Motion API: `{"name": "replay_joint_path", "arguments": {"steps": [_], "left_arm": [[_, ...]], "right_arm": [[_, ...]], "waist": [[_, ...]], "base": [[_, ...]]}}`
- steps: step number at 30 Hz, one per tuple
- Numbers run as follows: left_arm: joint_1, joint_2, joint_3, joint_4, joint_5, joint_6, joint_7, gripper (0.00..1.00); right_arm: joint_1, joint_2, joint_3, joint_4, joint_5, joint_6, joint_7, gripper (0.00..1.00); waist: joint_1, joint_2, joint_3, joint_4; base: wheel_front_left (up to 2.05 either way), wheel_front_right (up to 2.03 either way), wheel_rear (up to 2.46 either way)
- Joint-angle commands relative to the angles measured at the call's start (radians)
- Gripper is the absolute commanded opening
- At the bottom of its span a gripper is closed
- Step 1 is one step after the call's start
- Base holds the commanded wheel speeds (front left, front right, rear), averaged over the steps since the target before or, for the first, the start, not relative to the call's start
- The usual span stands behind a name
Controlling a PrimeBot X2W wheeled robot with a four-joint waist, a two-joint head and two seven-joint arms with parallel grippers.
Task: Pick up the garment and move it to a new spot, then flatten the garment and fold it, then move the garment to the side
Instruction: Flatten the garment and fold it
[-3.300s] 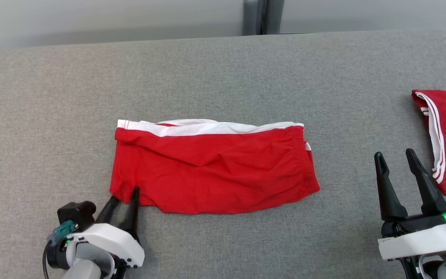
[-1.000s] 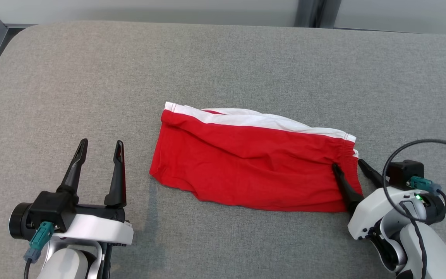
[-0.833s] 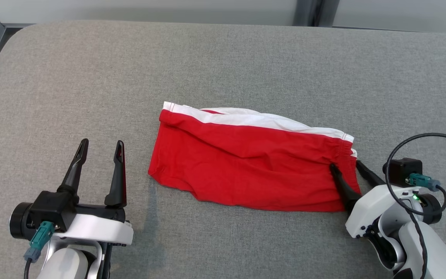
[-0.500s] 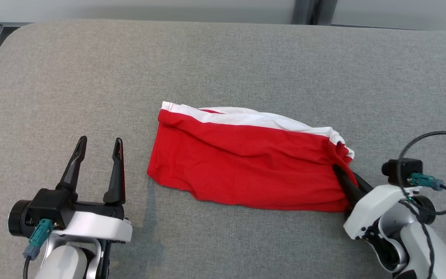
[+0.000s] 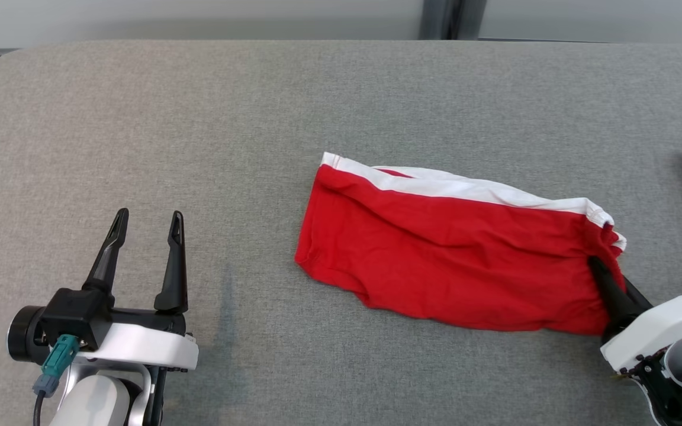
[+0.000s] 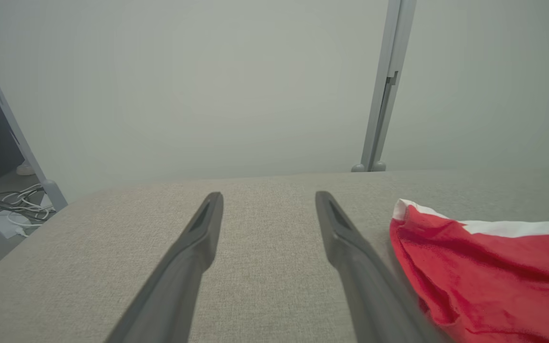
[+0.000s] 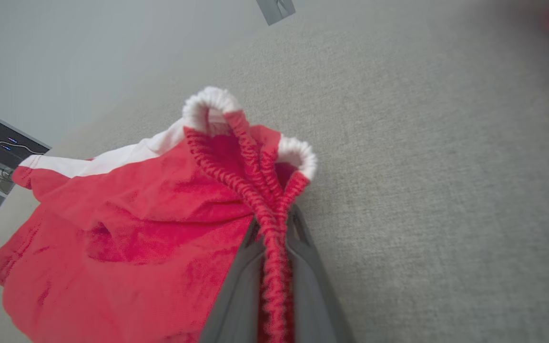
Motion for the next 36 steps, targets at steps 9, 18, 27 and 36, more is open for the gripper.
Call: {"name": "replay_joint_path", "arguments": {"steps": [9, 18, 27, 36], "left_arm": [[0.007, 0.011, -0.014, 0.005, 0.004, -0.001, 0.008, 1.0], [-0.001, 0.008, -0.031, 0.01, 0.003, -0.004, 0.01, 1.0], [-0.026, -0.022, -0.054, 0.025, -0.008, -0.016, 0.006, 1.0], [-0.054, -0.052, -0.057, 0.06, -0.004, -0.031, -0.002, 1.0]], "right_arm": [[0.008, 0.055, 0.021, -0.174, 0.265, 0.0, 0.152, 0.0], [-0.101, 0.161, 0.094, -0.206, 0.448, 0.0, 0.215, 0.0], [-0.284, 0.192, 0.237, 0.009, 0.407, 0.001, 0.066, 0.0], [-0.399, 0.194, 0.376, 0.244, 0.398, 0.001, -0.022, 0.0]], "waist": [[0.0, 0.0, -0.029, -0.015], [0.0, 0.0, -0.04, 0.039], [0.0, 0.0, -0.01, 0.138], [0.0, 0.0, 0.017, 0.192]], "base": [[0.0, 0.0, 0.0], [0.0, 0.0, 0.0], [0.0, 0.0, 0.0], [0.0, 0.0, 0.0]]}}
